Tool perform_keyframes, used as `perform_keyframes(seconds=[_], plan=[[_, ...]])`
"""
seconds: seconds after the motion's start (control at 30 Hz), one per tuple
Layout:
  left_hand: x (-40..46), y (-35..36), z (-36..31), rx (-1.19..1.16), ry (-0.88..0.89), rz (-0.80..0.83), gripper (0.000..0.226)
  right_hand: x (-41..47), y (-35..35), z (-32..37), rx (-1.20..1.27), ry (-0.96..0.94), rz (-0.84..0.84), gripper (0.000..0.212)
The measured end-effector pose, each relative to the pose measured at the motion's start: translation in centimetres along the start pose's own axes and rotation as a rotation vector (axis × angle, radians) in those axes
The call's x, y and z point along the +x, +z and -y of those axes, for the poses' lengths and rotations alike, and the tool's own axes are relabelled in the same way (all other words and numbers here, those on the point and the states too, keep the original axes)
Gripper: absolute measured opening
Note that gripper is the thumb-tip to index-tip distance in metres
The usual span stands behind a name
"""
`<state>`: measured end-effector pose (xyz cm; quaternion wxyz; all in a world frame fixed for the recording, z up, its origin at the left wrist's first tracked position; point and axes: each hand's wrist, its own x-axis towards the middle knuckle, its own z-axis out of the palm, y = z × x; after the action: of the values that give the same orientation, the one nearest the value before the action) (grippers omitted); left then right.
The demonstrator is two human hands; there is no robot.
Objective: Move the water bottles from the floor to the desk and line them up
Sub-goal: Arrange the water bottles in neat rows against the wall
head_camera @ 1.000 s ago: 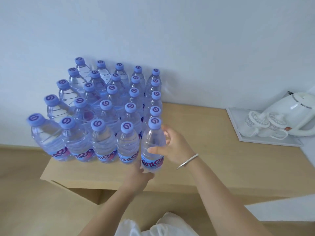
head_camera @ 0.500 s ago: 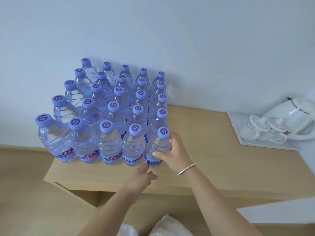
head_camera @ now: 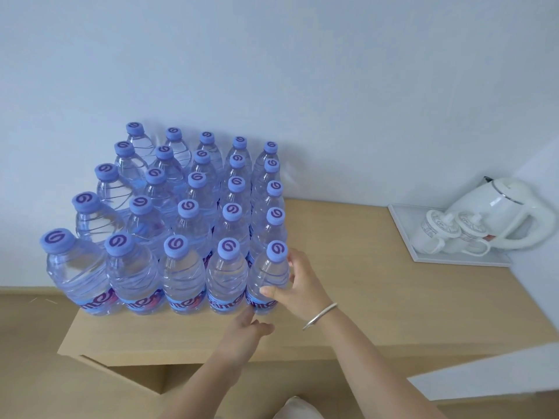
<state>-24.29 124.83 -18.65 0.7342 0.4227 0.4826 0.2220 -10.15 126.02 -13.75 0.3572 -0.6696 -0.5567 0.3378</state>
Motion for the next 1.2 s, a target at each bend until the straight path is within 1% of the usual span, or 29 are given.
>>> perform_keyframes(seconds=[0.13,0.23,0.37,0.43,0.5,0.53,0.6,0.67,0.73,0.77,0.83,0.87,0.93,1.03,1.13,1.2], plan=[[0.1,-0.6,0.1,0.011,0.043,0.010,0.051,-0.2,0.1,-0.4,0.066,0.037,0.006,0.063],[-0.6,-1.9,-0.5,0.002,0.062,-0.037,0.043,-0.3,0.2,-0.8,0.080,0.064,-0.002,0.063],[-2.7,-4.8,-1.4,-0.043,0.064,-0.053,0.059,-0.4,0.2,-1.7,0.065,0.092,0.005,0.072],[-4.5,-6.4,-1.9,-0.060,0.102,-0.076,0.059,-0.6,0.4,-2.2,0.071,0.103,0.037,0.073],[-6.3,-8.0,-2.5,-0.070,0.200,-0.201,0.053,-0.9,0.8,-2.7,0.081,0.115,0.065,0.069],[-7.1,-8.9,-2.7,-0.090,0.267,-0.308,0.042,-1.0,1.2,-3.0,0.088,0.131,0.083,0.066],[-8.7,-11.1,-3.1,-0.154,0.386,-0.594,0.007,-1.2,1.8,-3.7,0.107,0.176,0.113,0.063],[-10.0,-14.0,-3.5,-0.211,0.432,-0.867,0.013,-1.3,2.4,-4.2,0.120,0.199,0.112,0.063],[-10.1,-17.5,-3.4,-0.302,0.437,-0.996,0.009,-1.1,2.9,-4.3,0.148,0.203,0.083,0.059],[-9.6,-18.9,-3.6,-0.344,0.401,-1.018,0.020,-0.9,3.1,-4.0,0.159,0.202,0.061,0.055],[-8.0,-21.1,-4.0,-0.423,0.270,-0.987,0.049,-0.6,3.5,-3.8,0.175,0.186,0.018,0.049],[-7.1,-21.7,-4.4,-0.463,0.202,-0.945,0.057,-0.5,3.8,-4.0,0.176,0.185,-0.002,0.049],[-5.3,-22.1,-5.1,-0.526,0.134,-0.841,0.064,-0.5,4.4,-4.2,0.192,0.206,-0.048,0.052],[-3.5,-22.2,-6.3,-0.533,0.136,-0.692,0.063,-0.2,4.9,-4.2,0.213,0.275,-0.092,0.057],[-3.0,-21.5,-6.9,-0.373,0.162,-0.594,0.049,0.1,5.4,-4.1,0.212,0.303,-0.132,0.055],[-2.7,-21.3,-6.8,-0.320,0.182,-0.575,0.046,0.2,5.5,-3.8,0.215,0.321,-0.154,0.056]])
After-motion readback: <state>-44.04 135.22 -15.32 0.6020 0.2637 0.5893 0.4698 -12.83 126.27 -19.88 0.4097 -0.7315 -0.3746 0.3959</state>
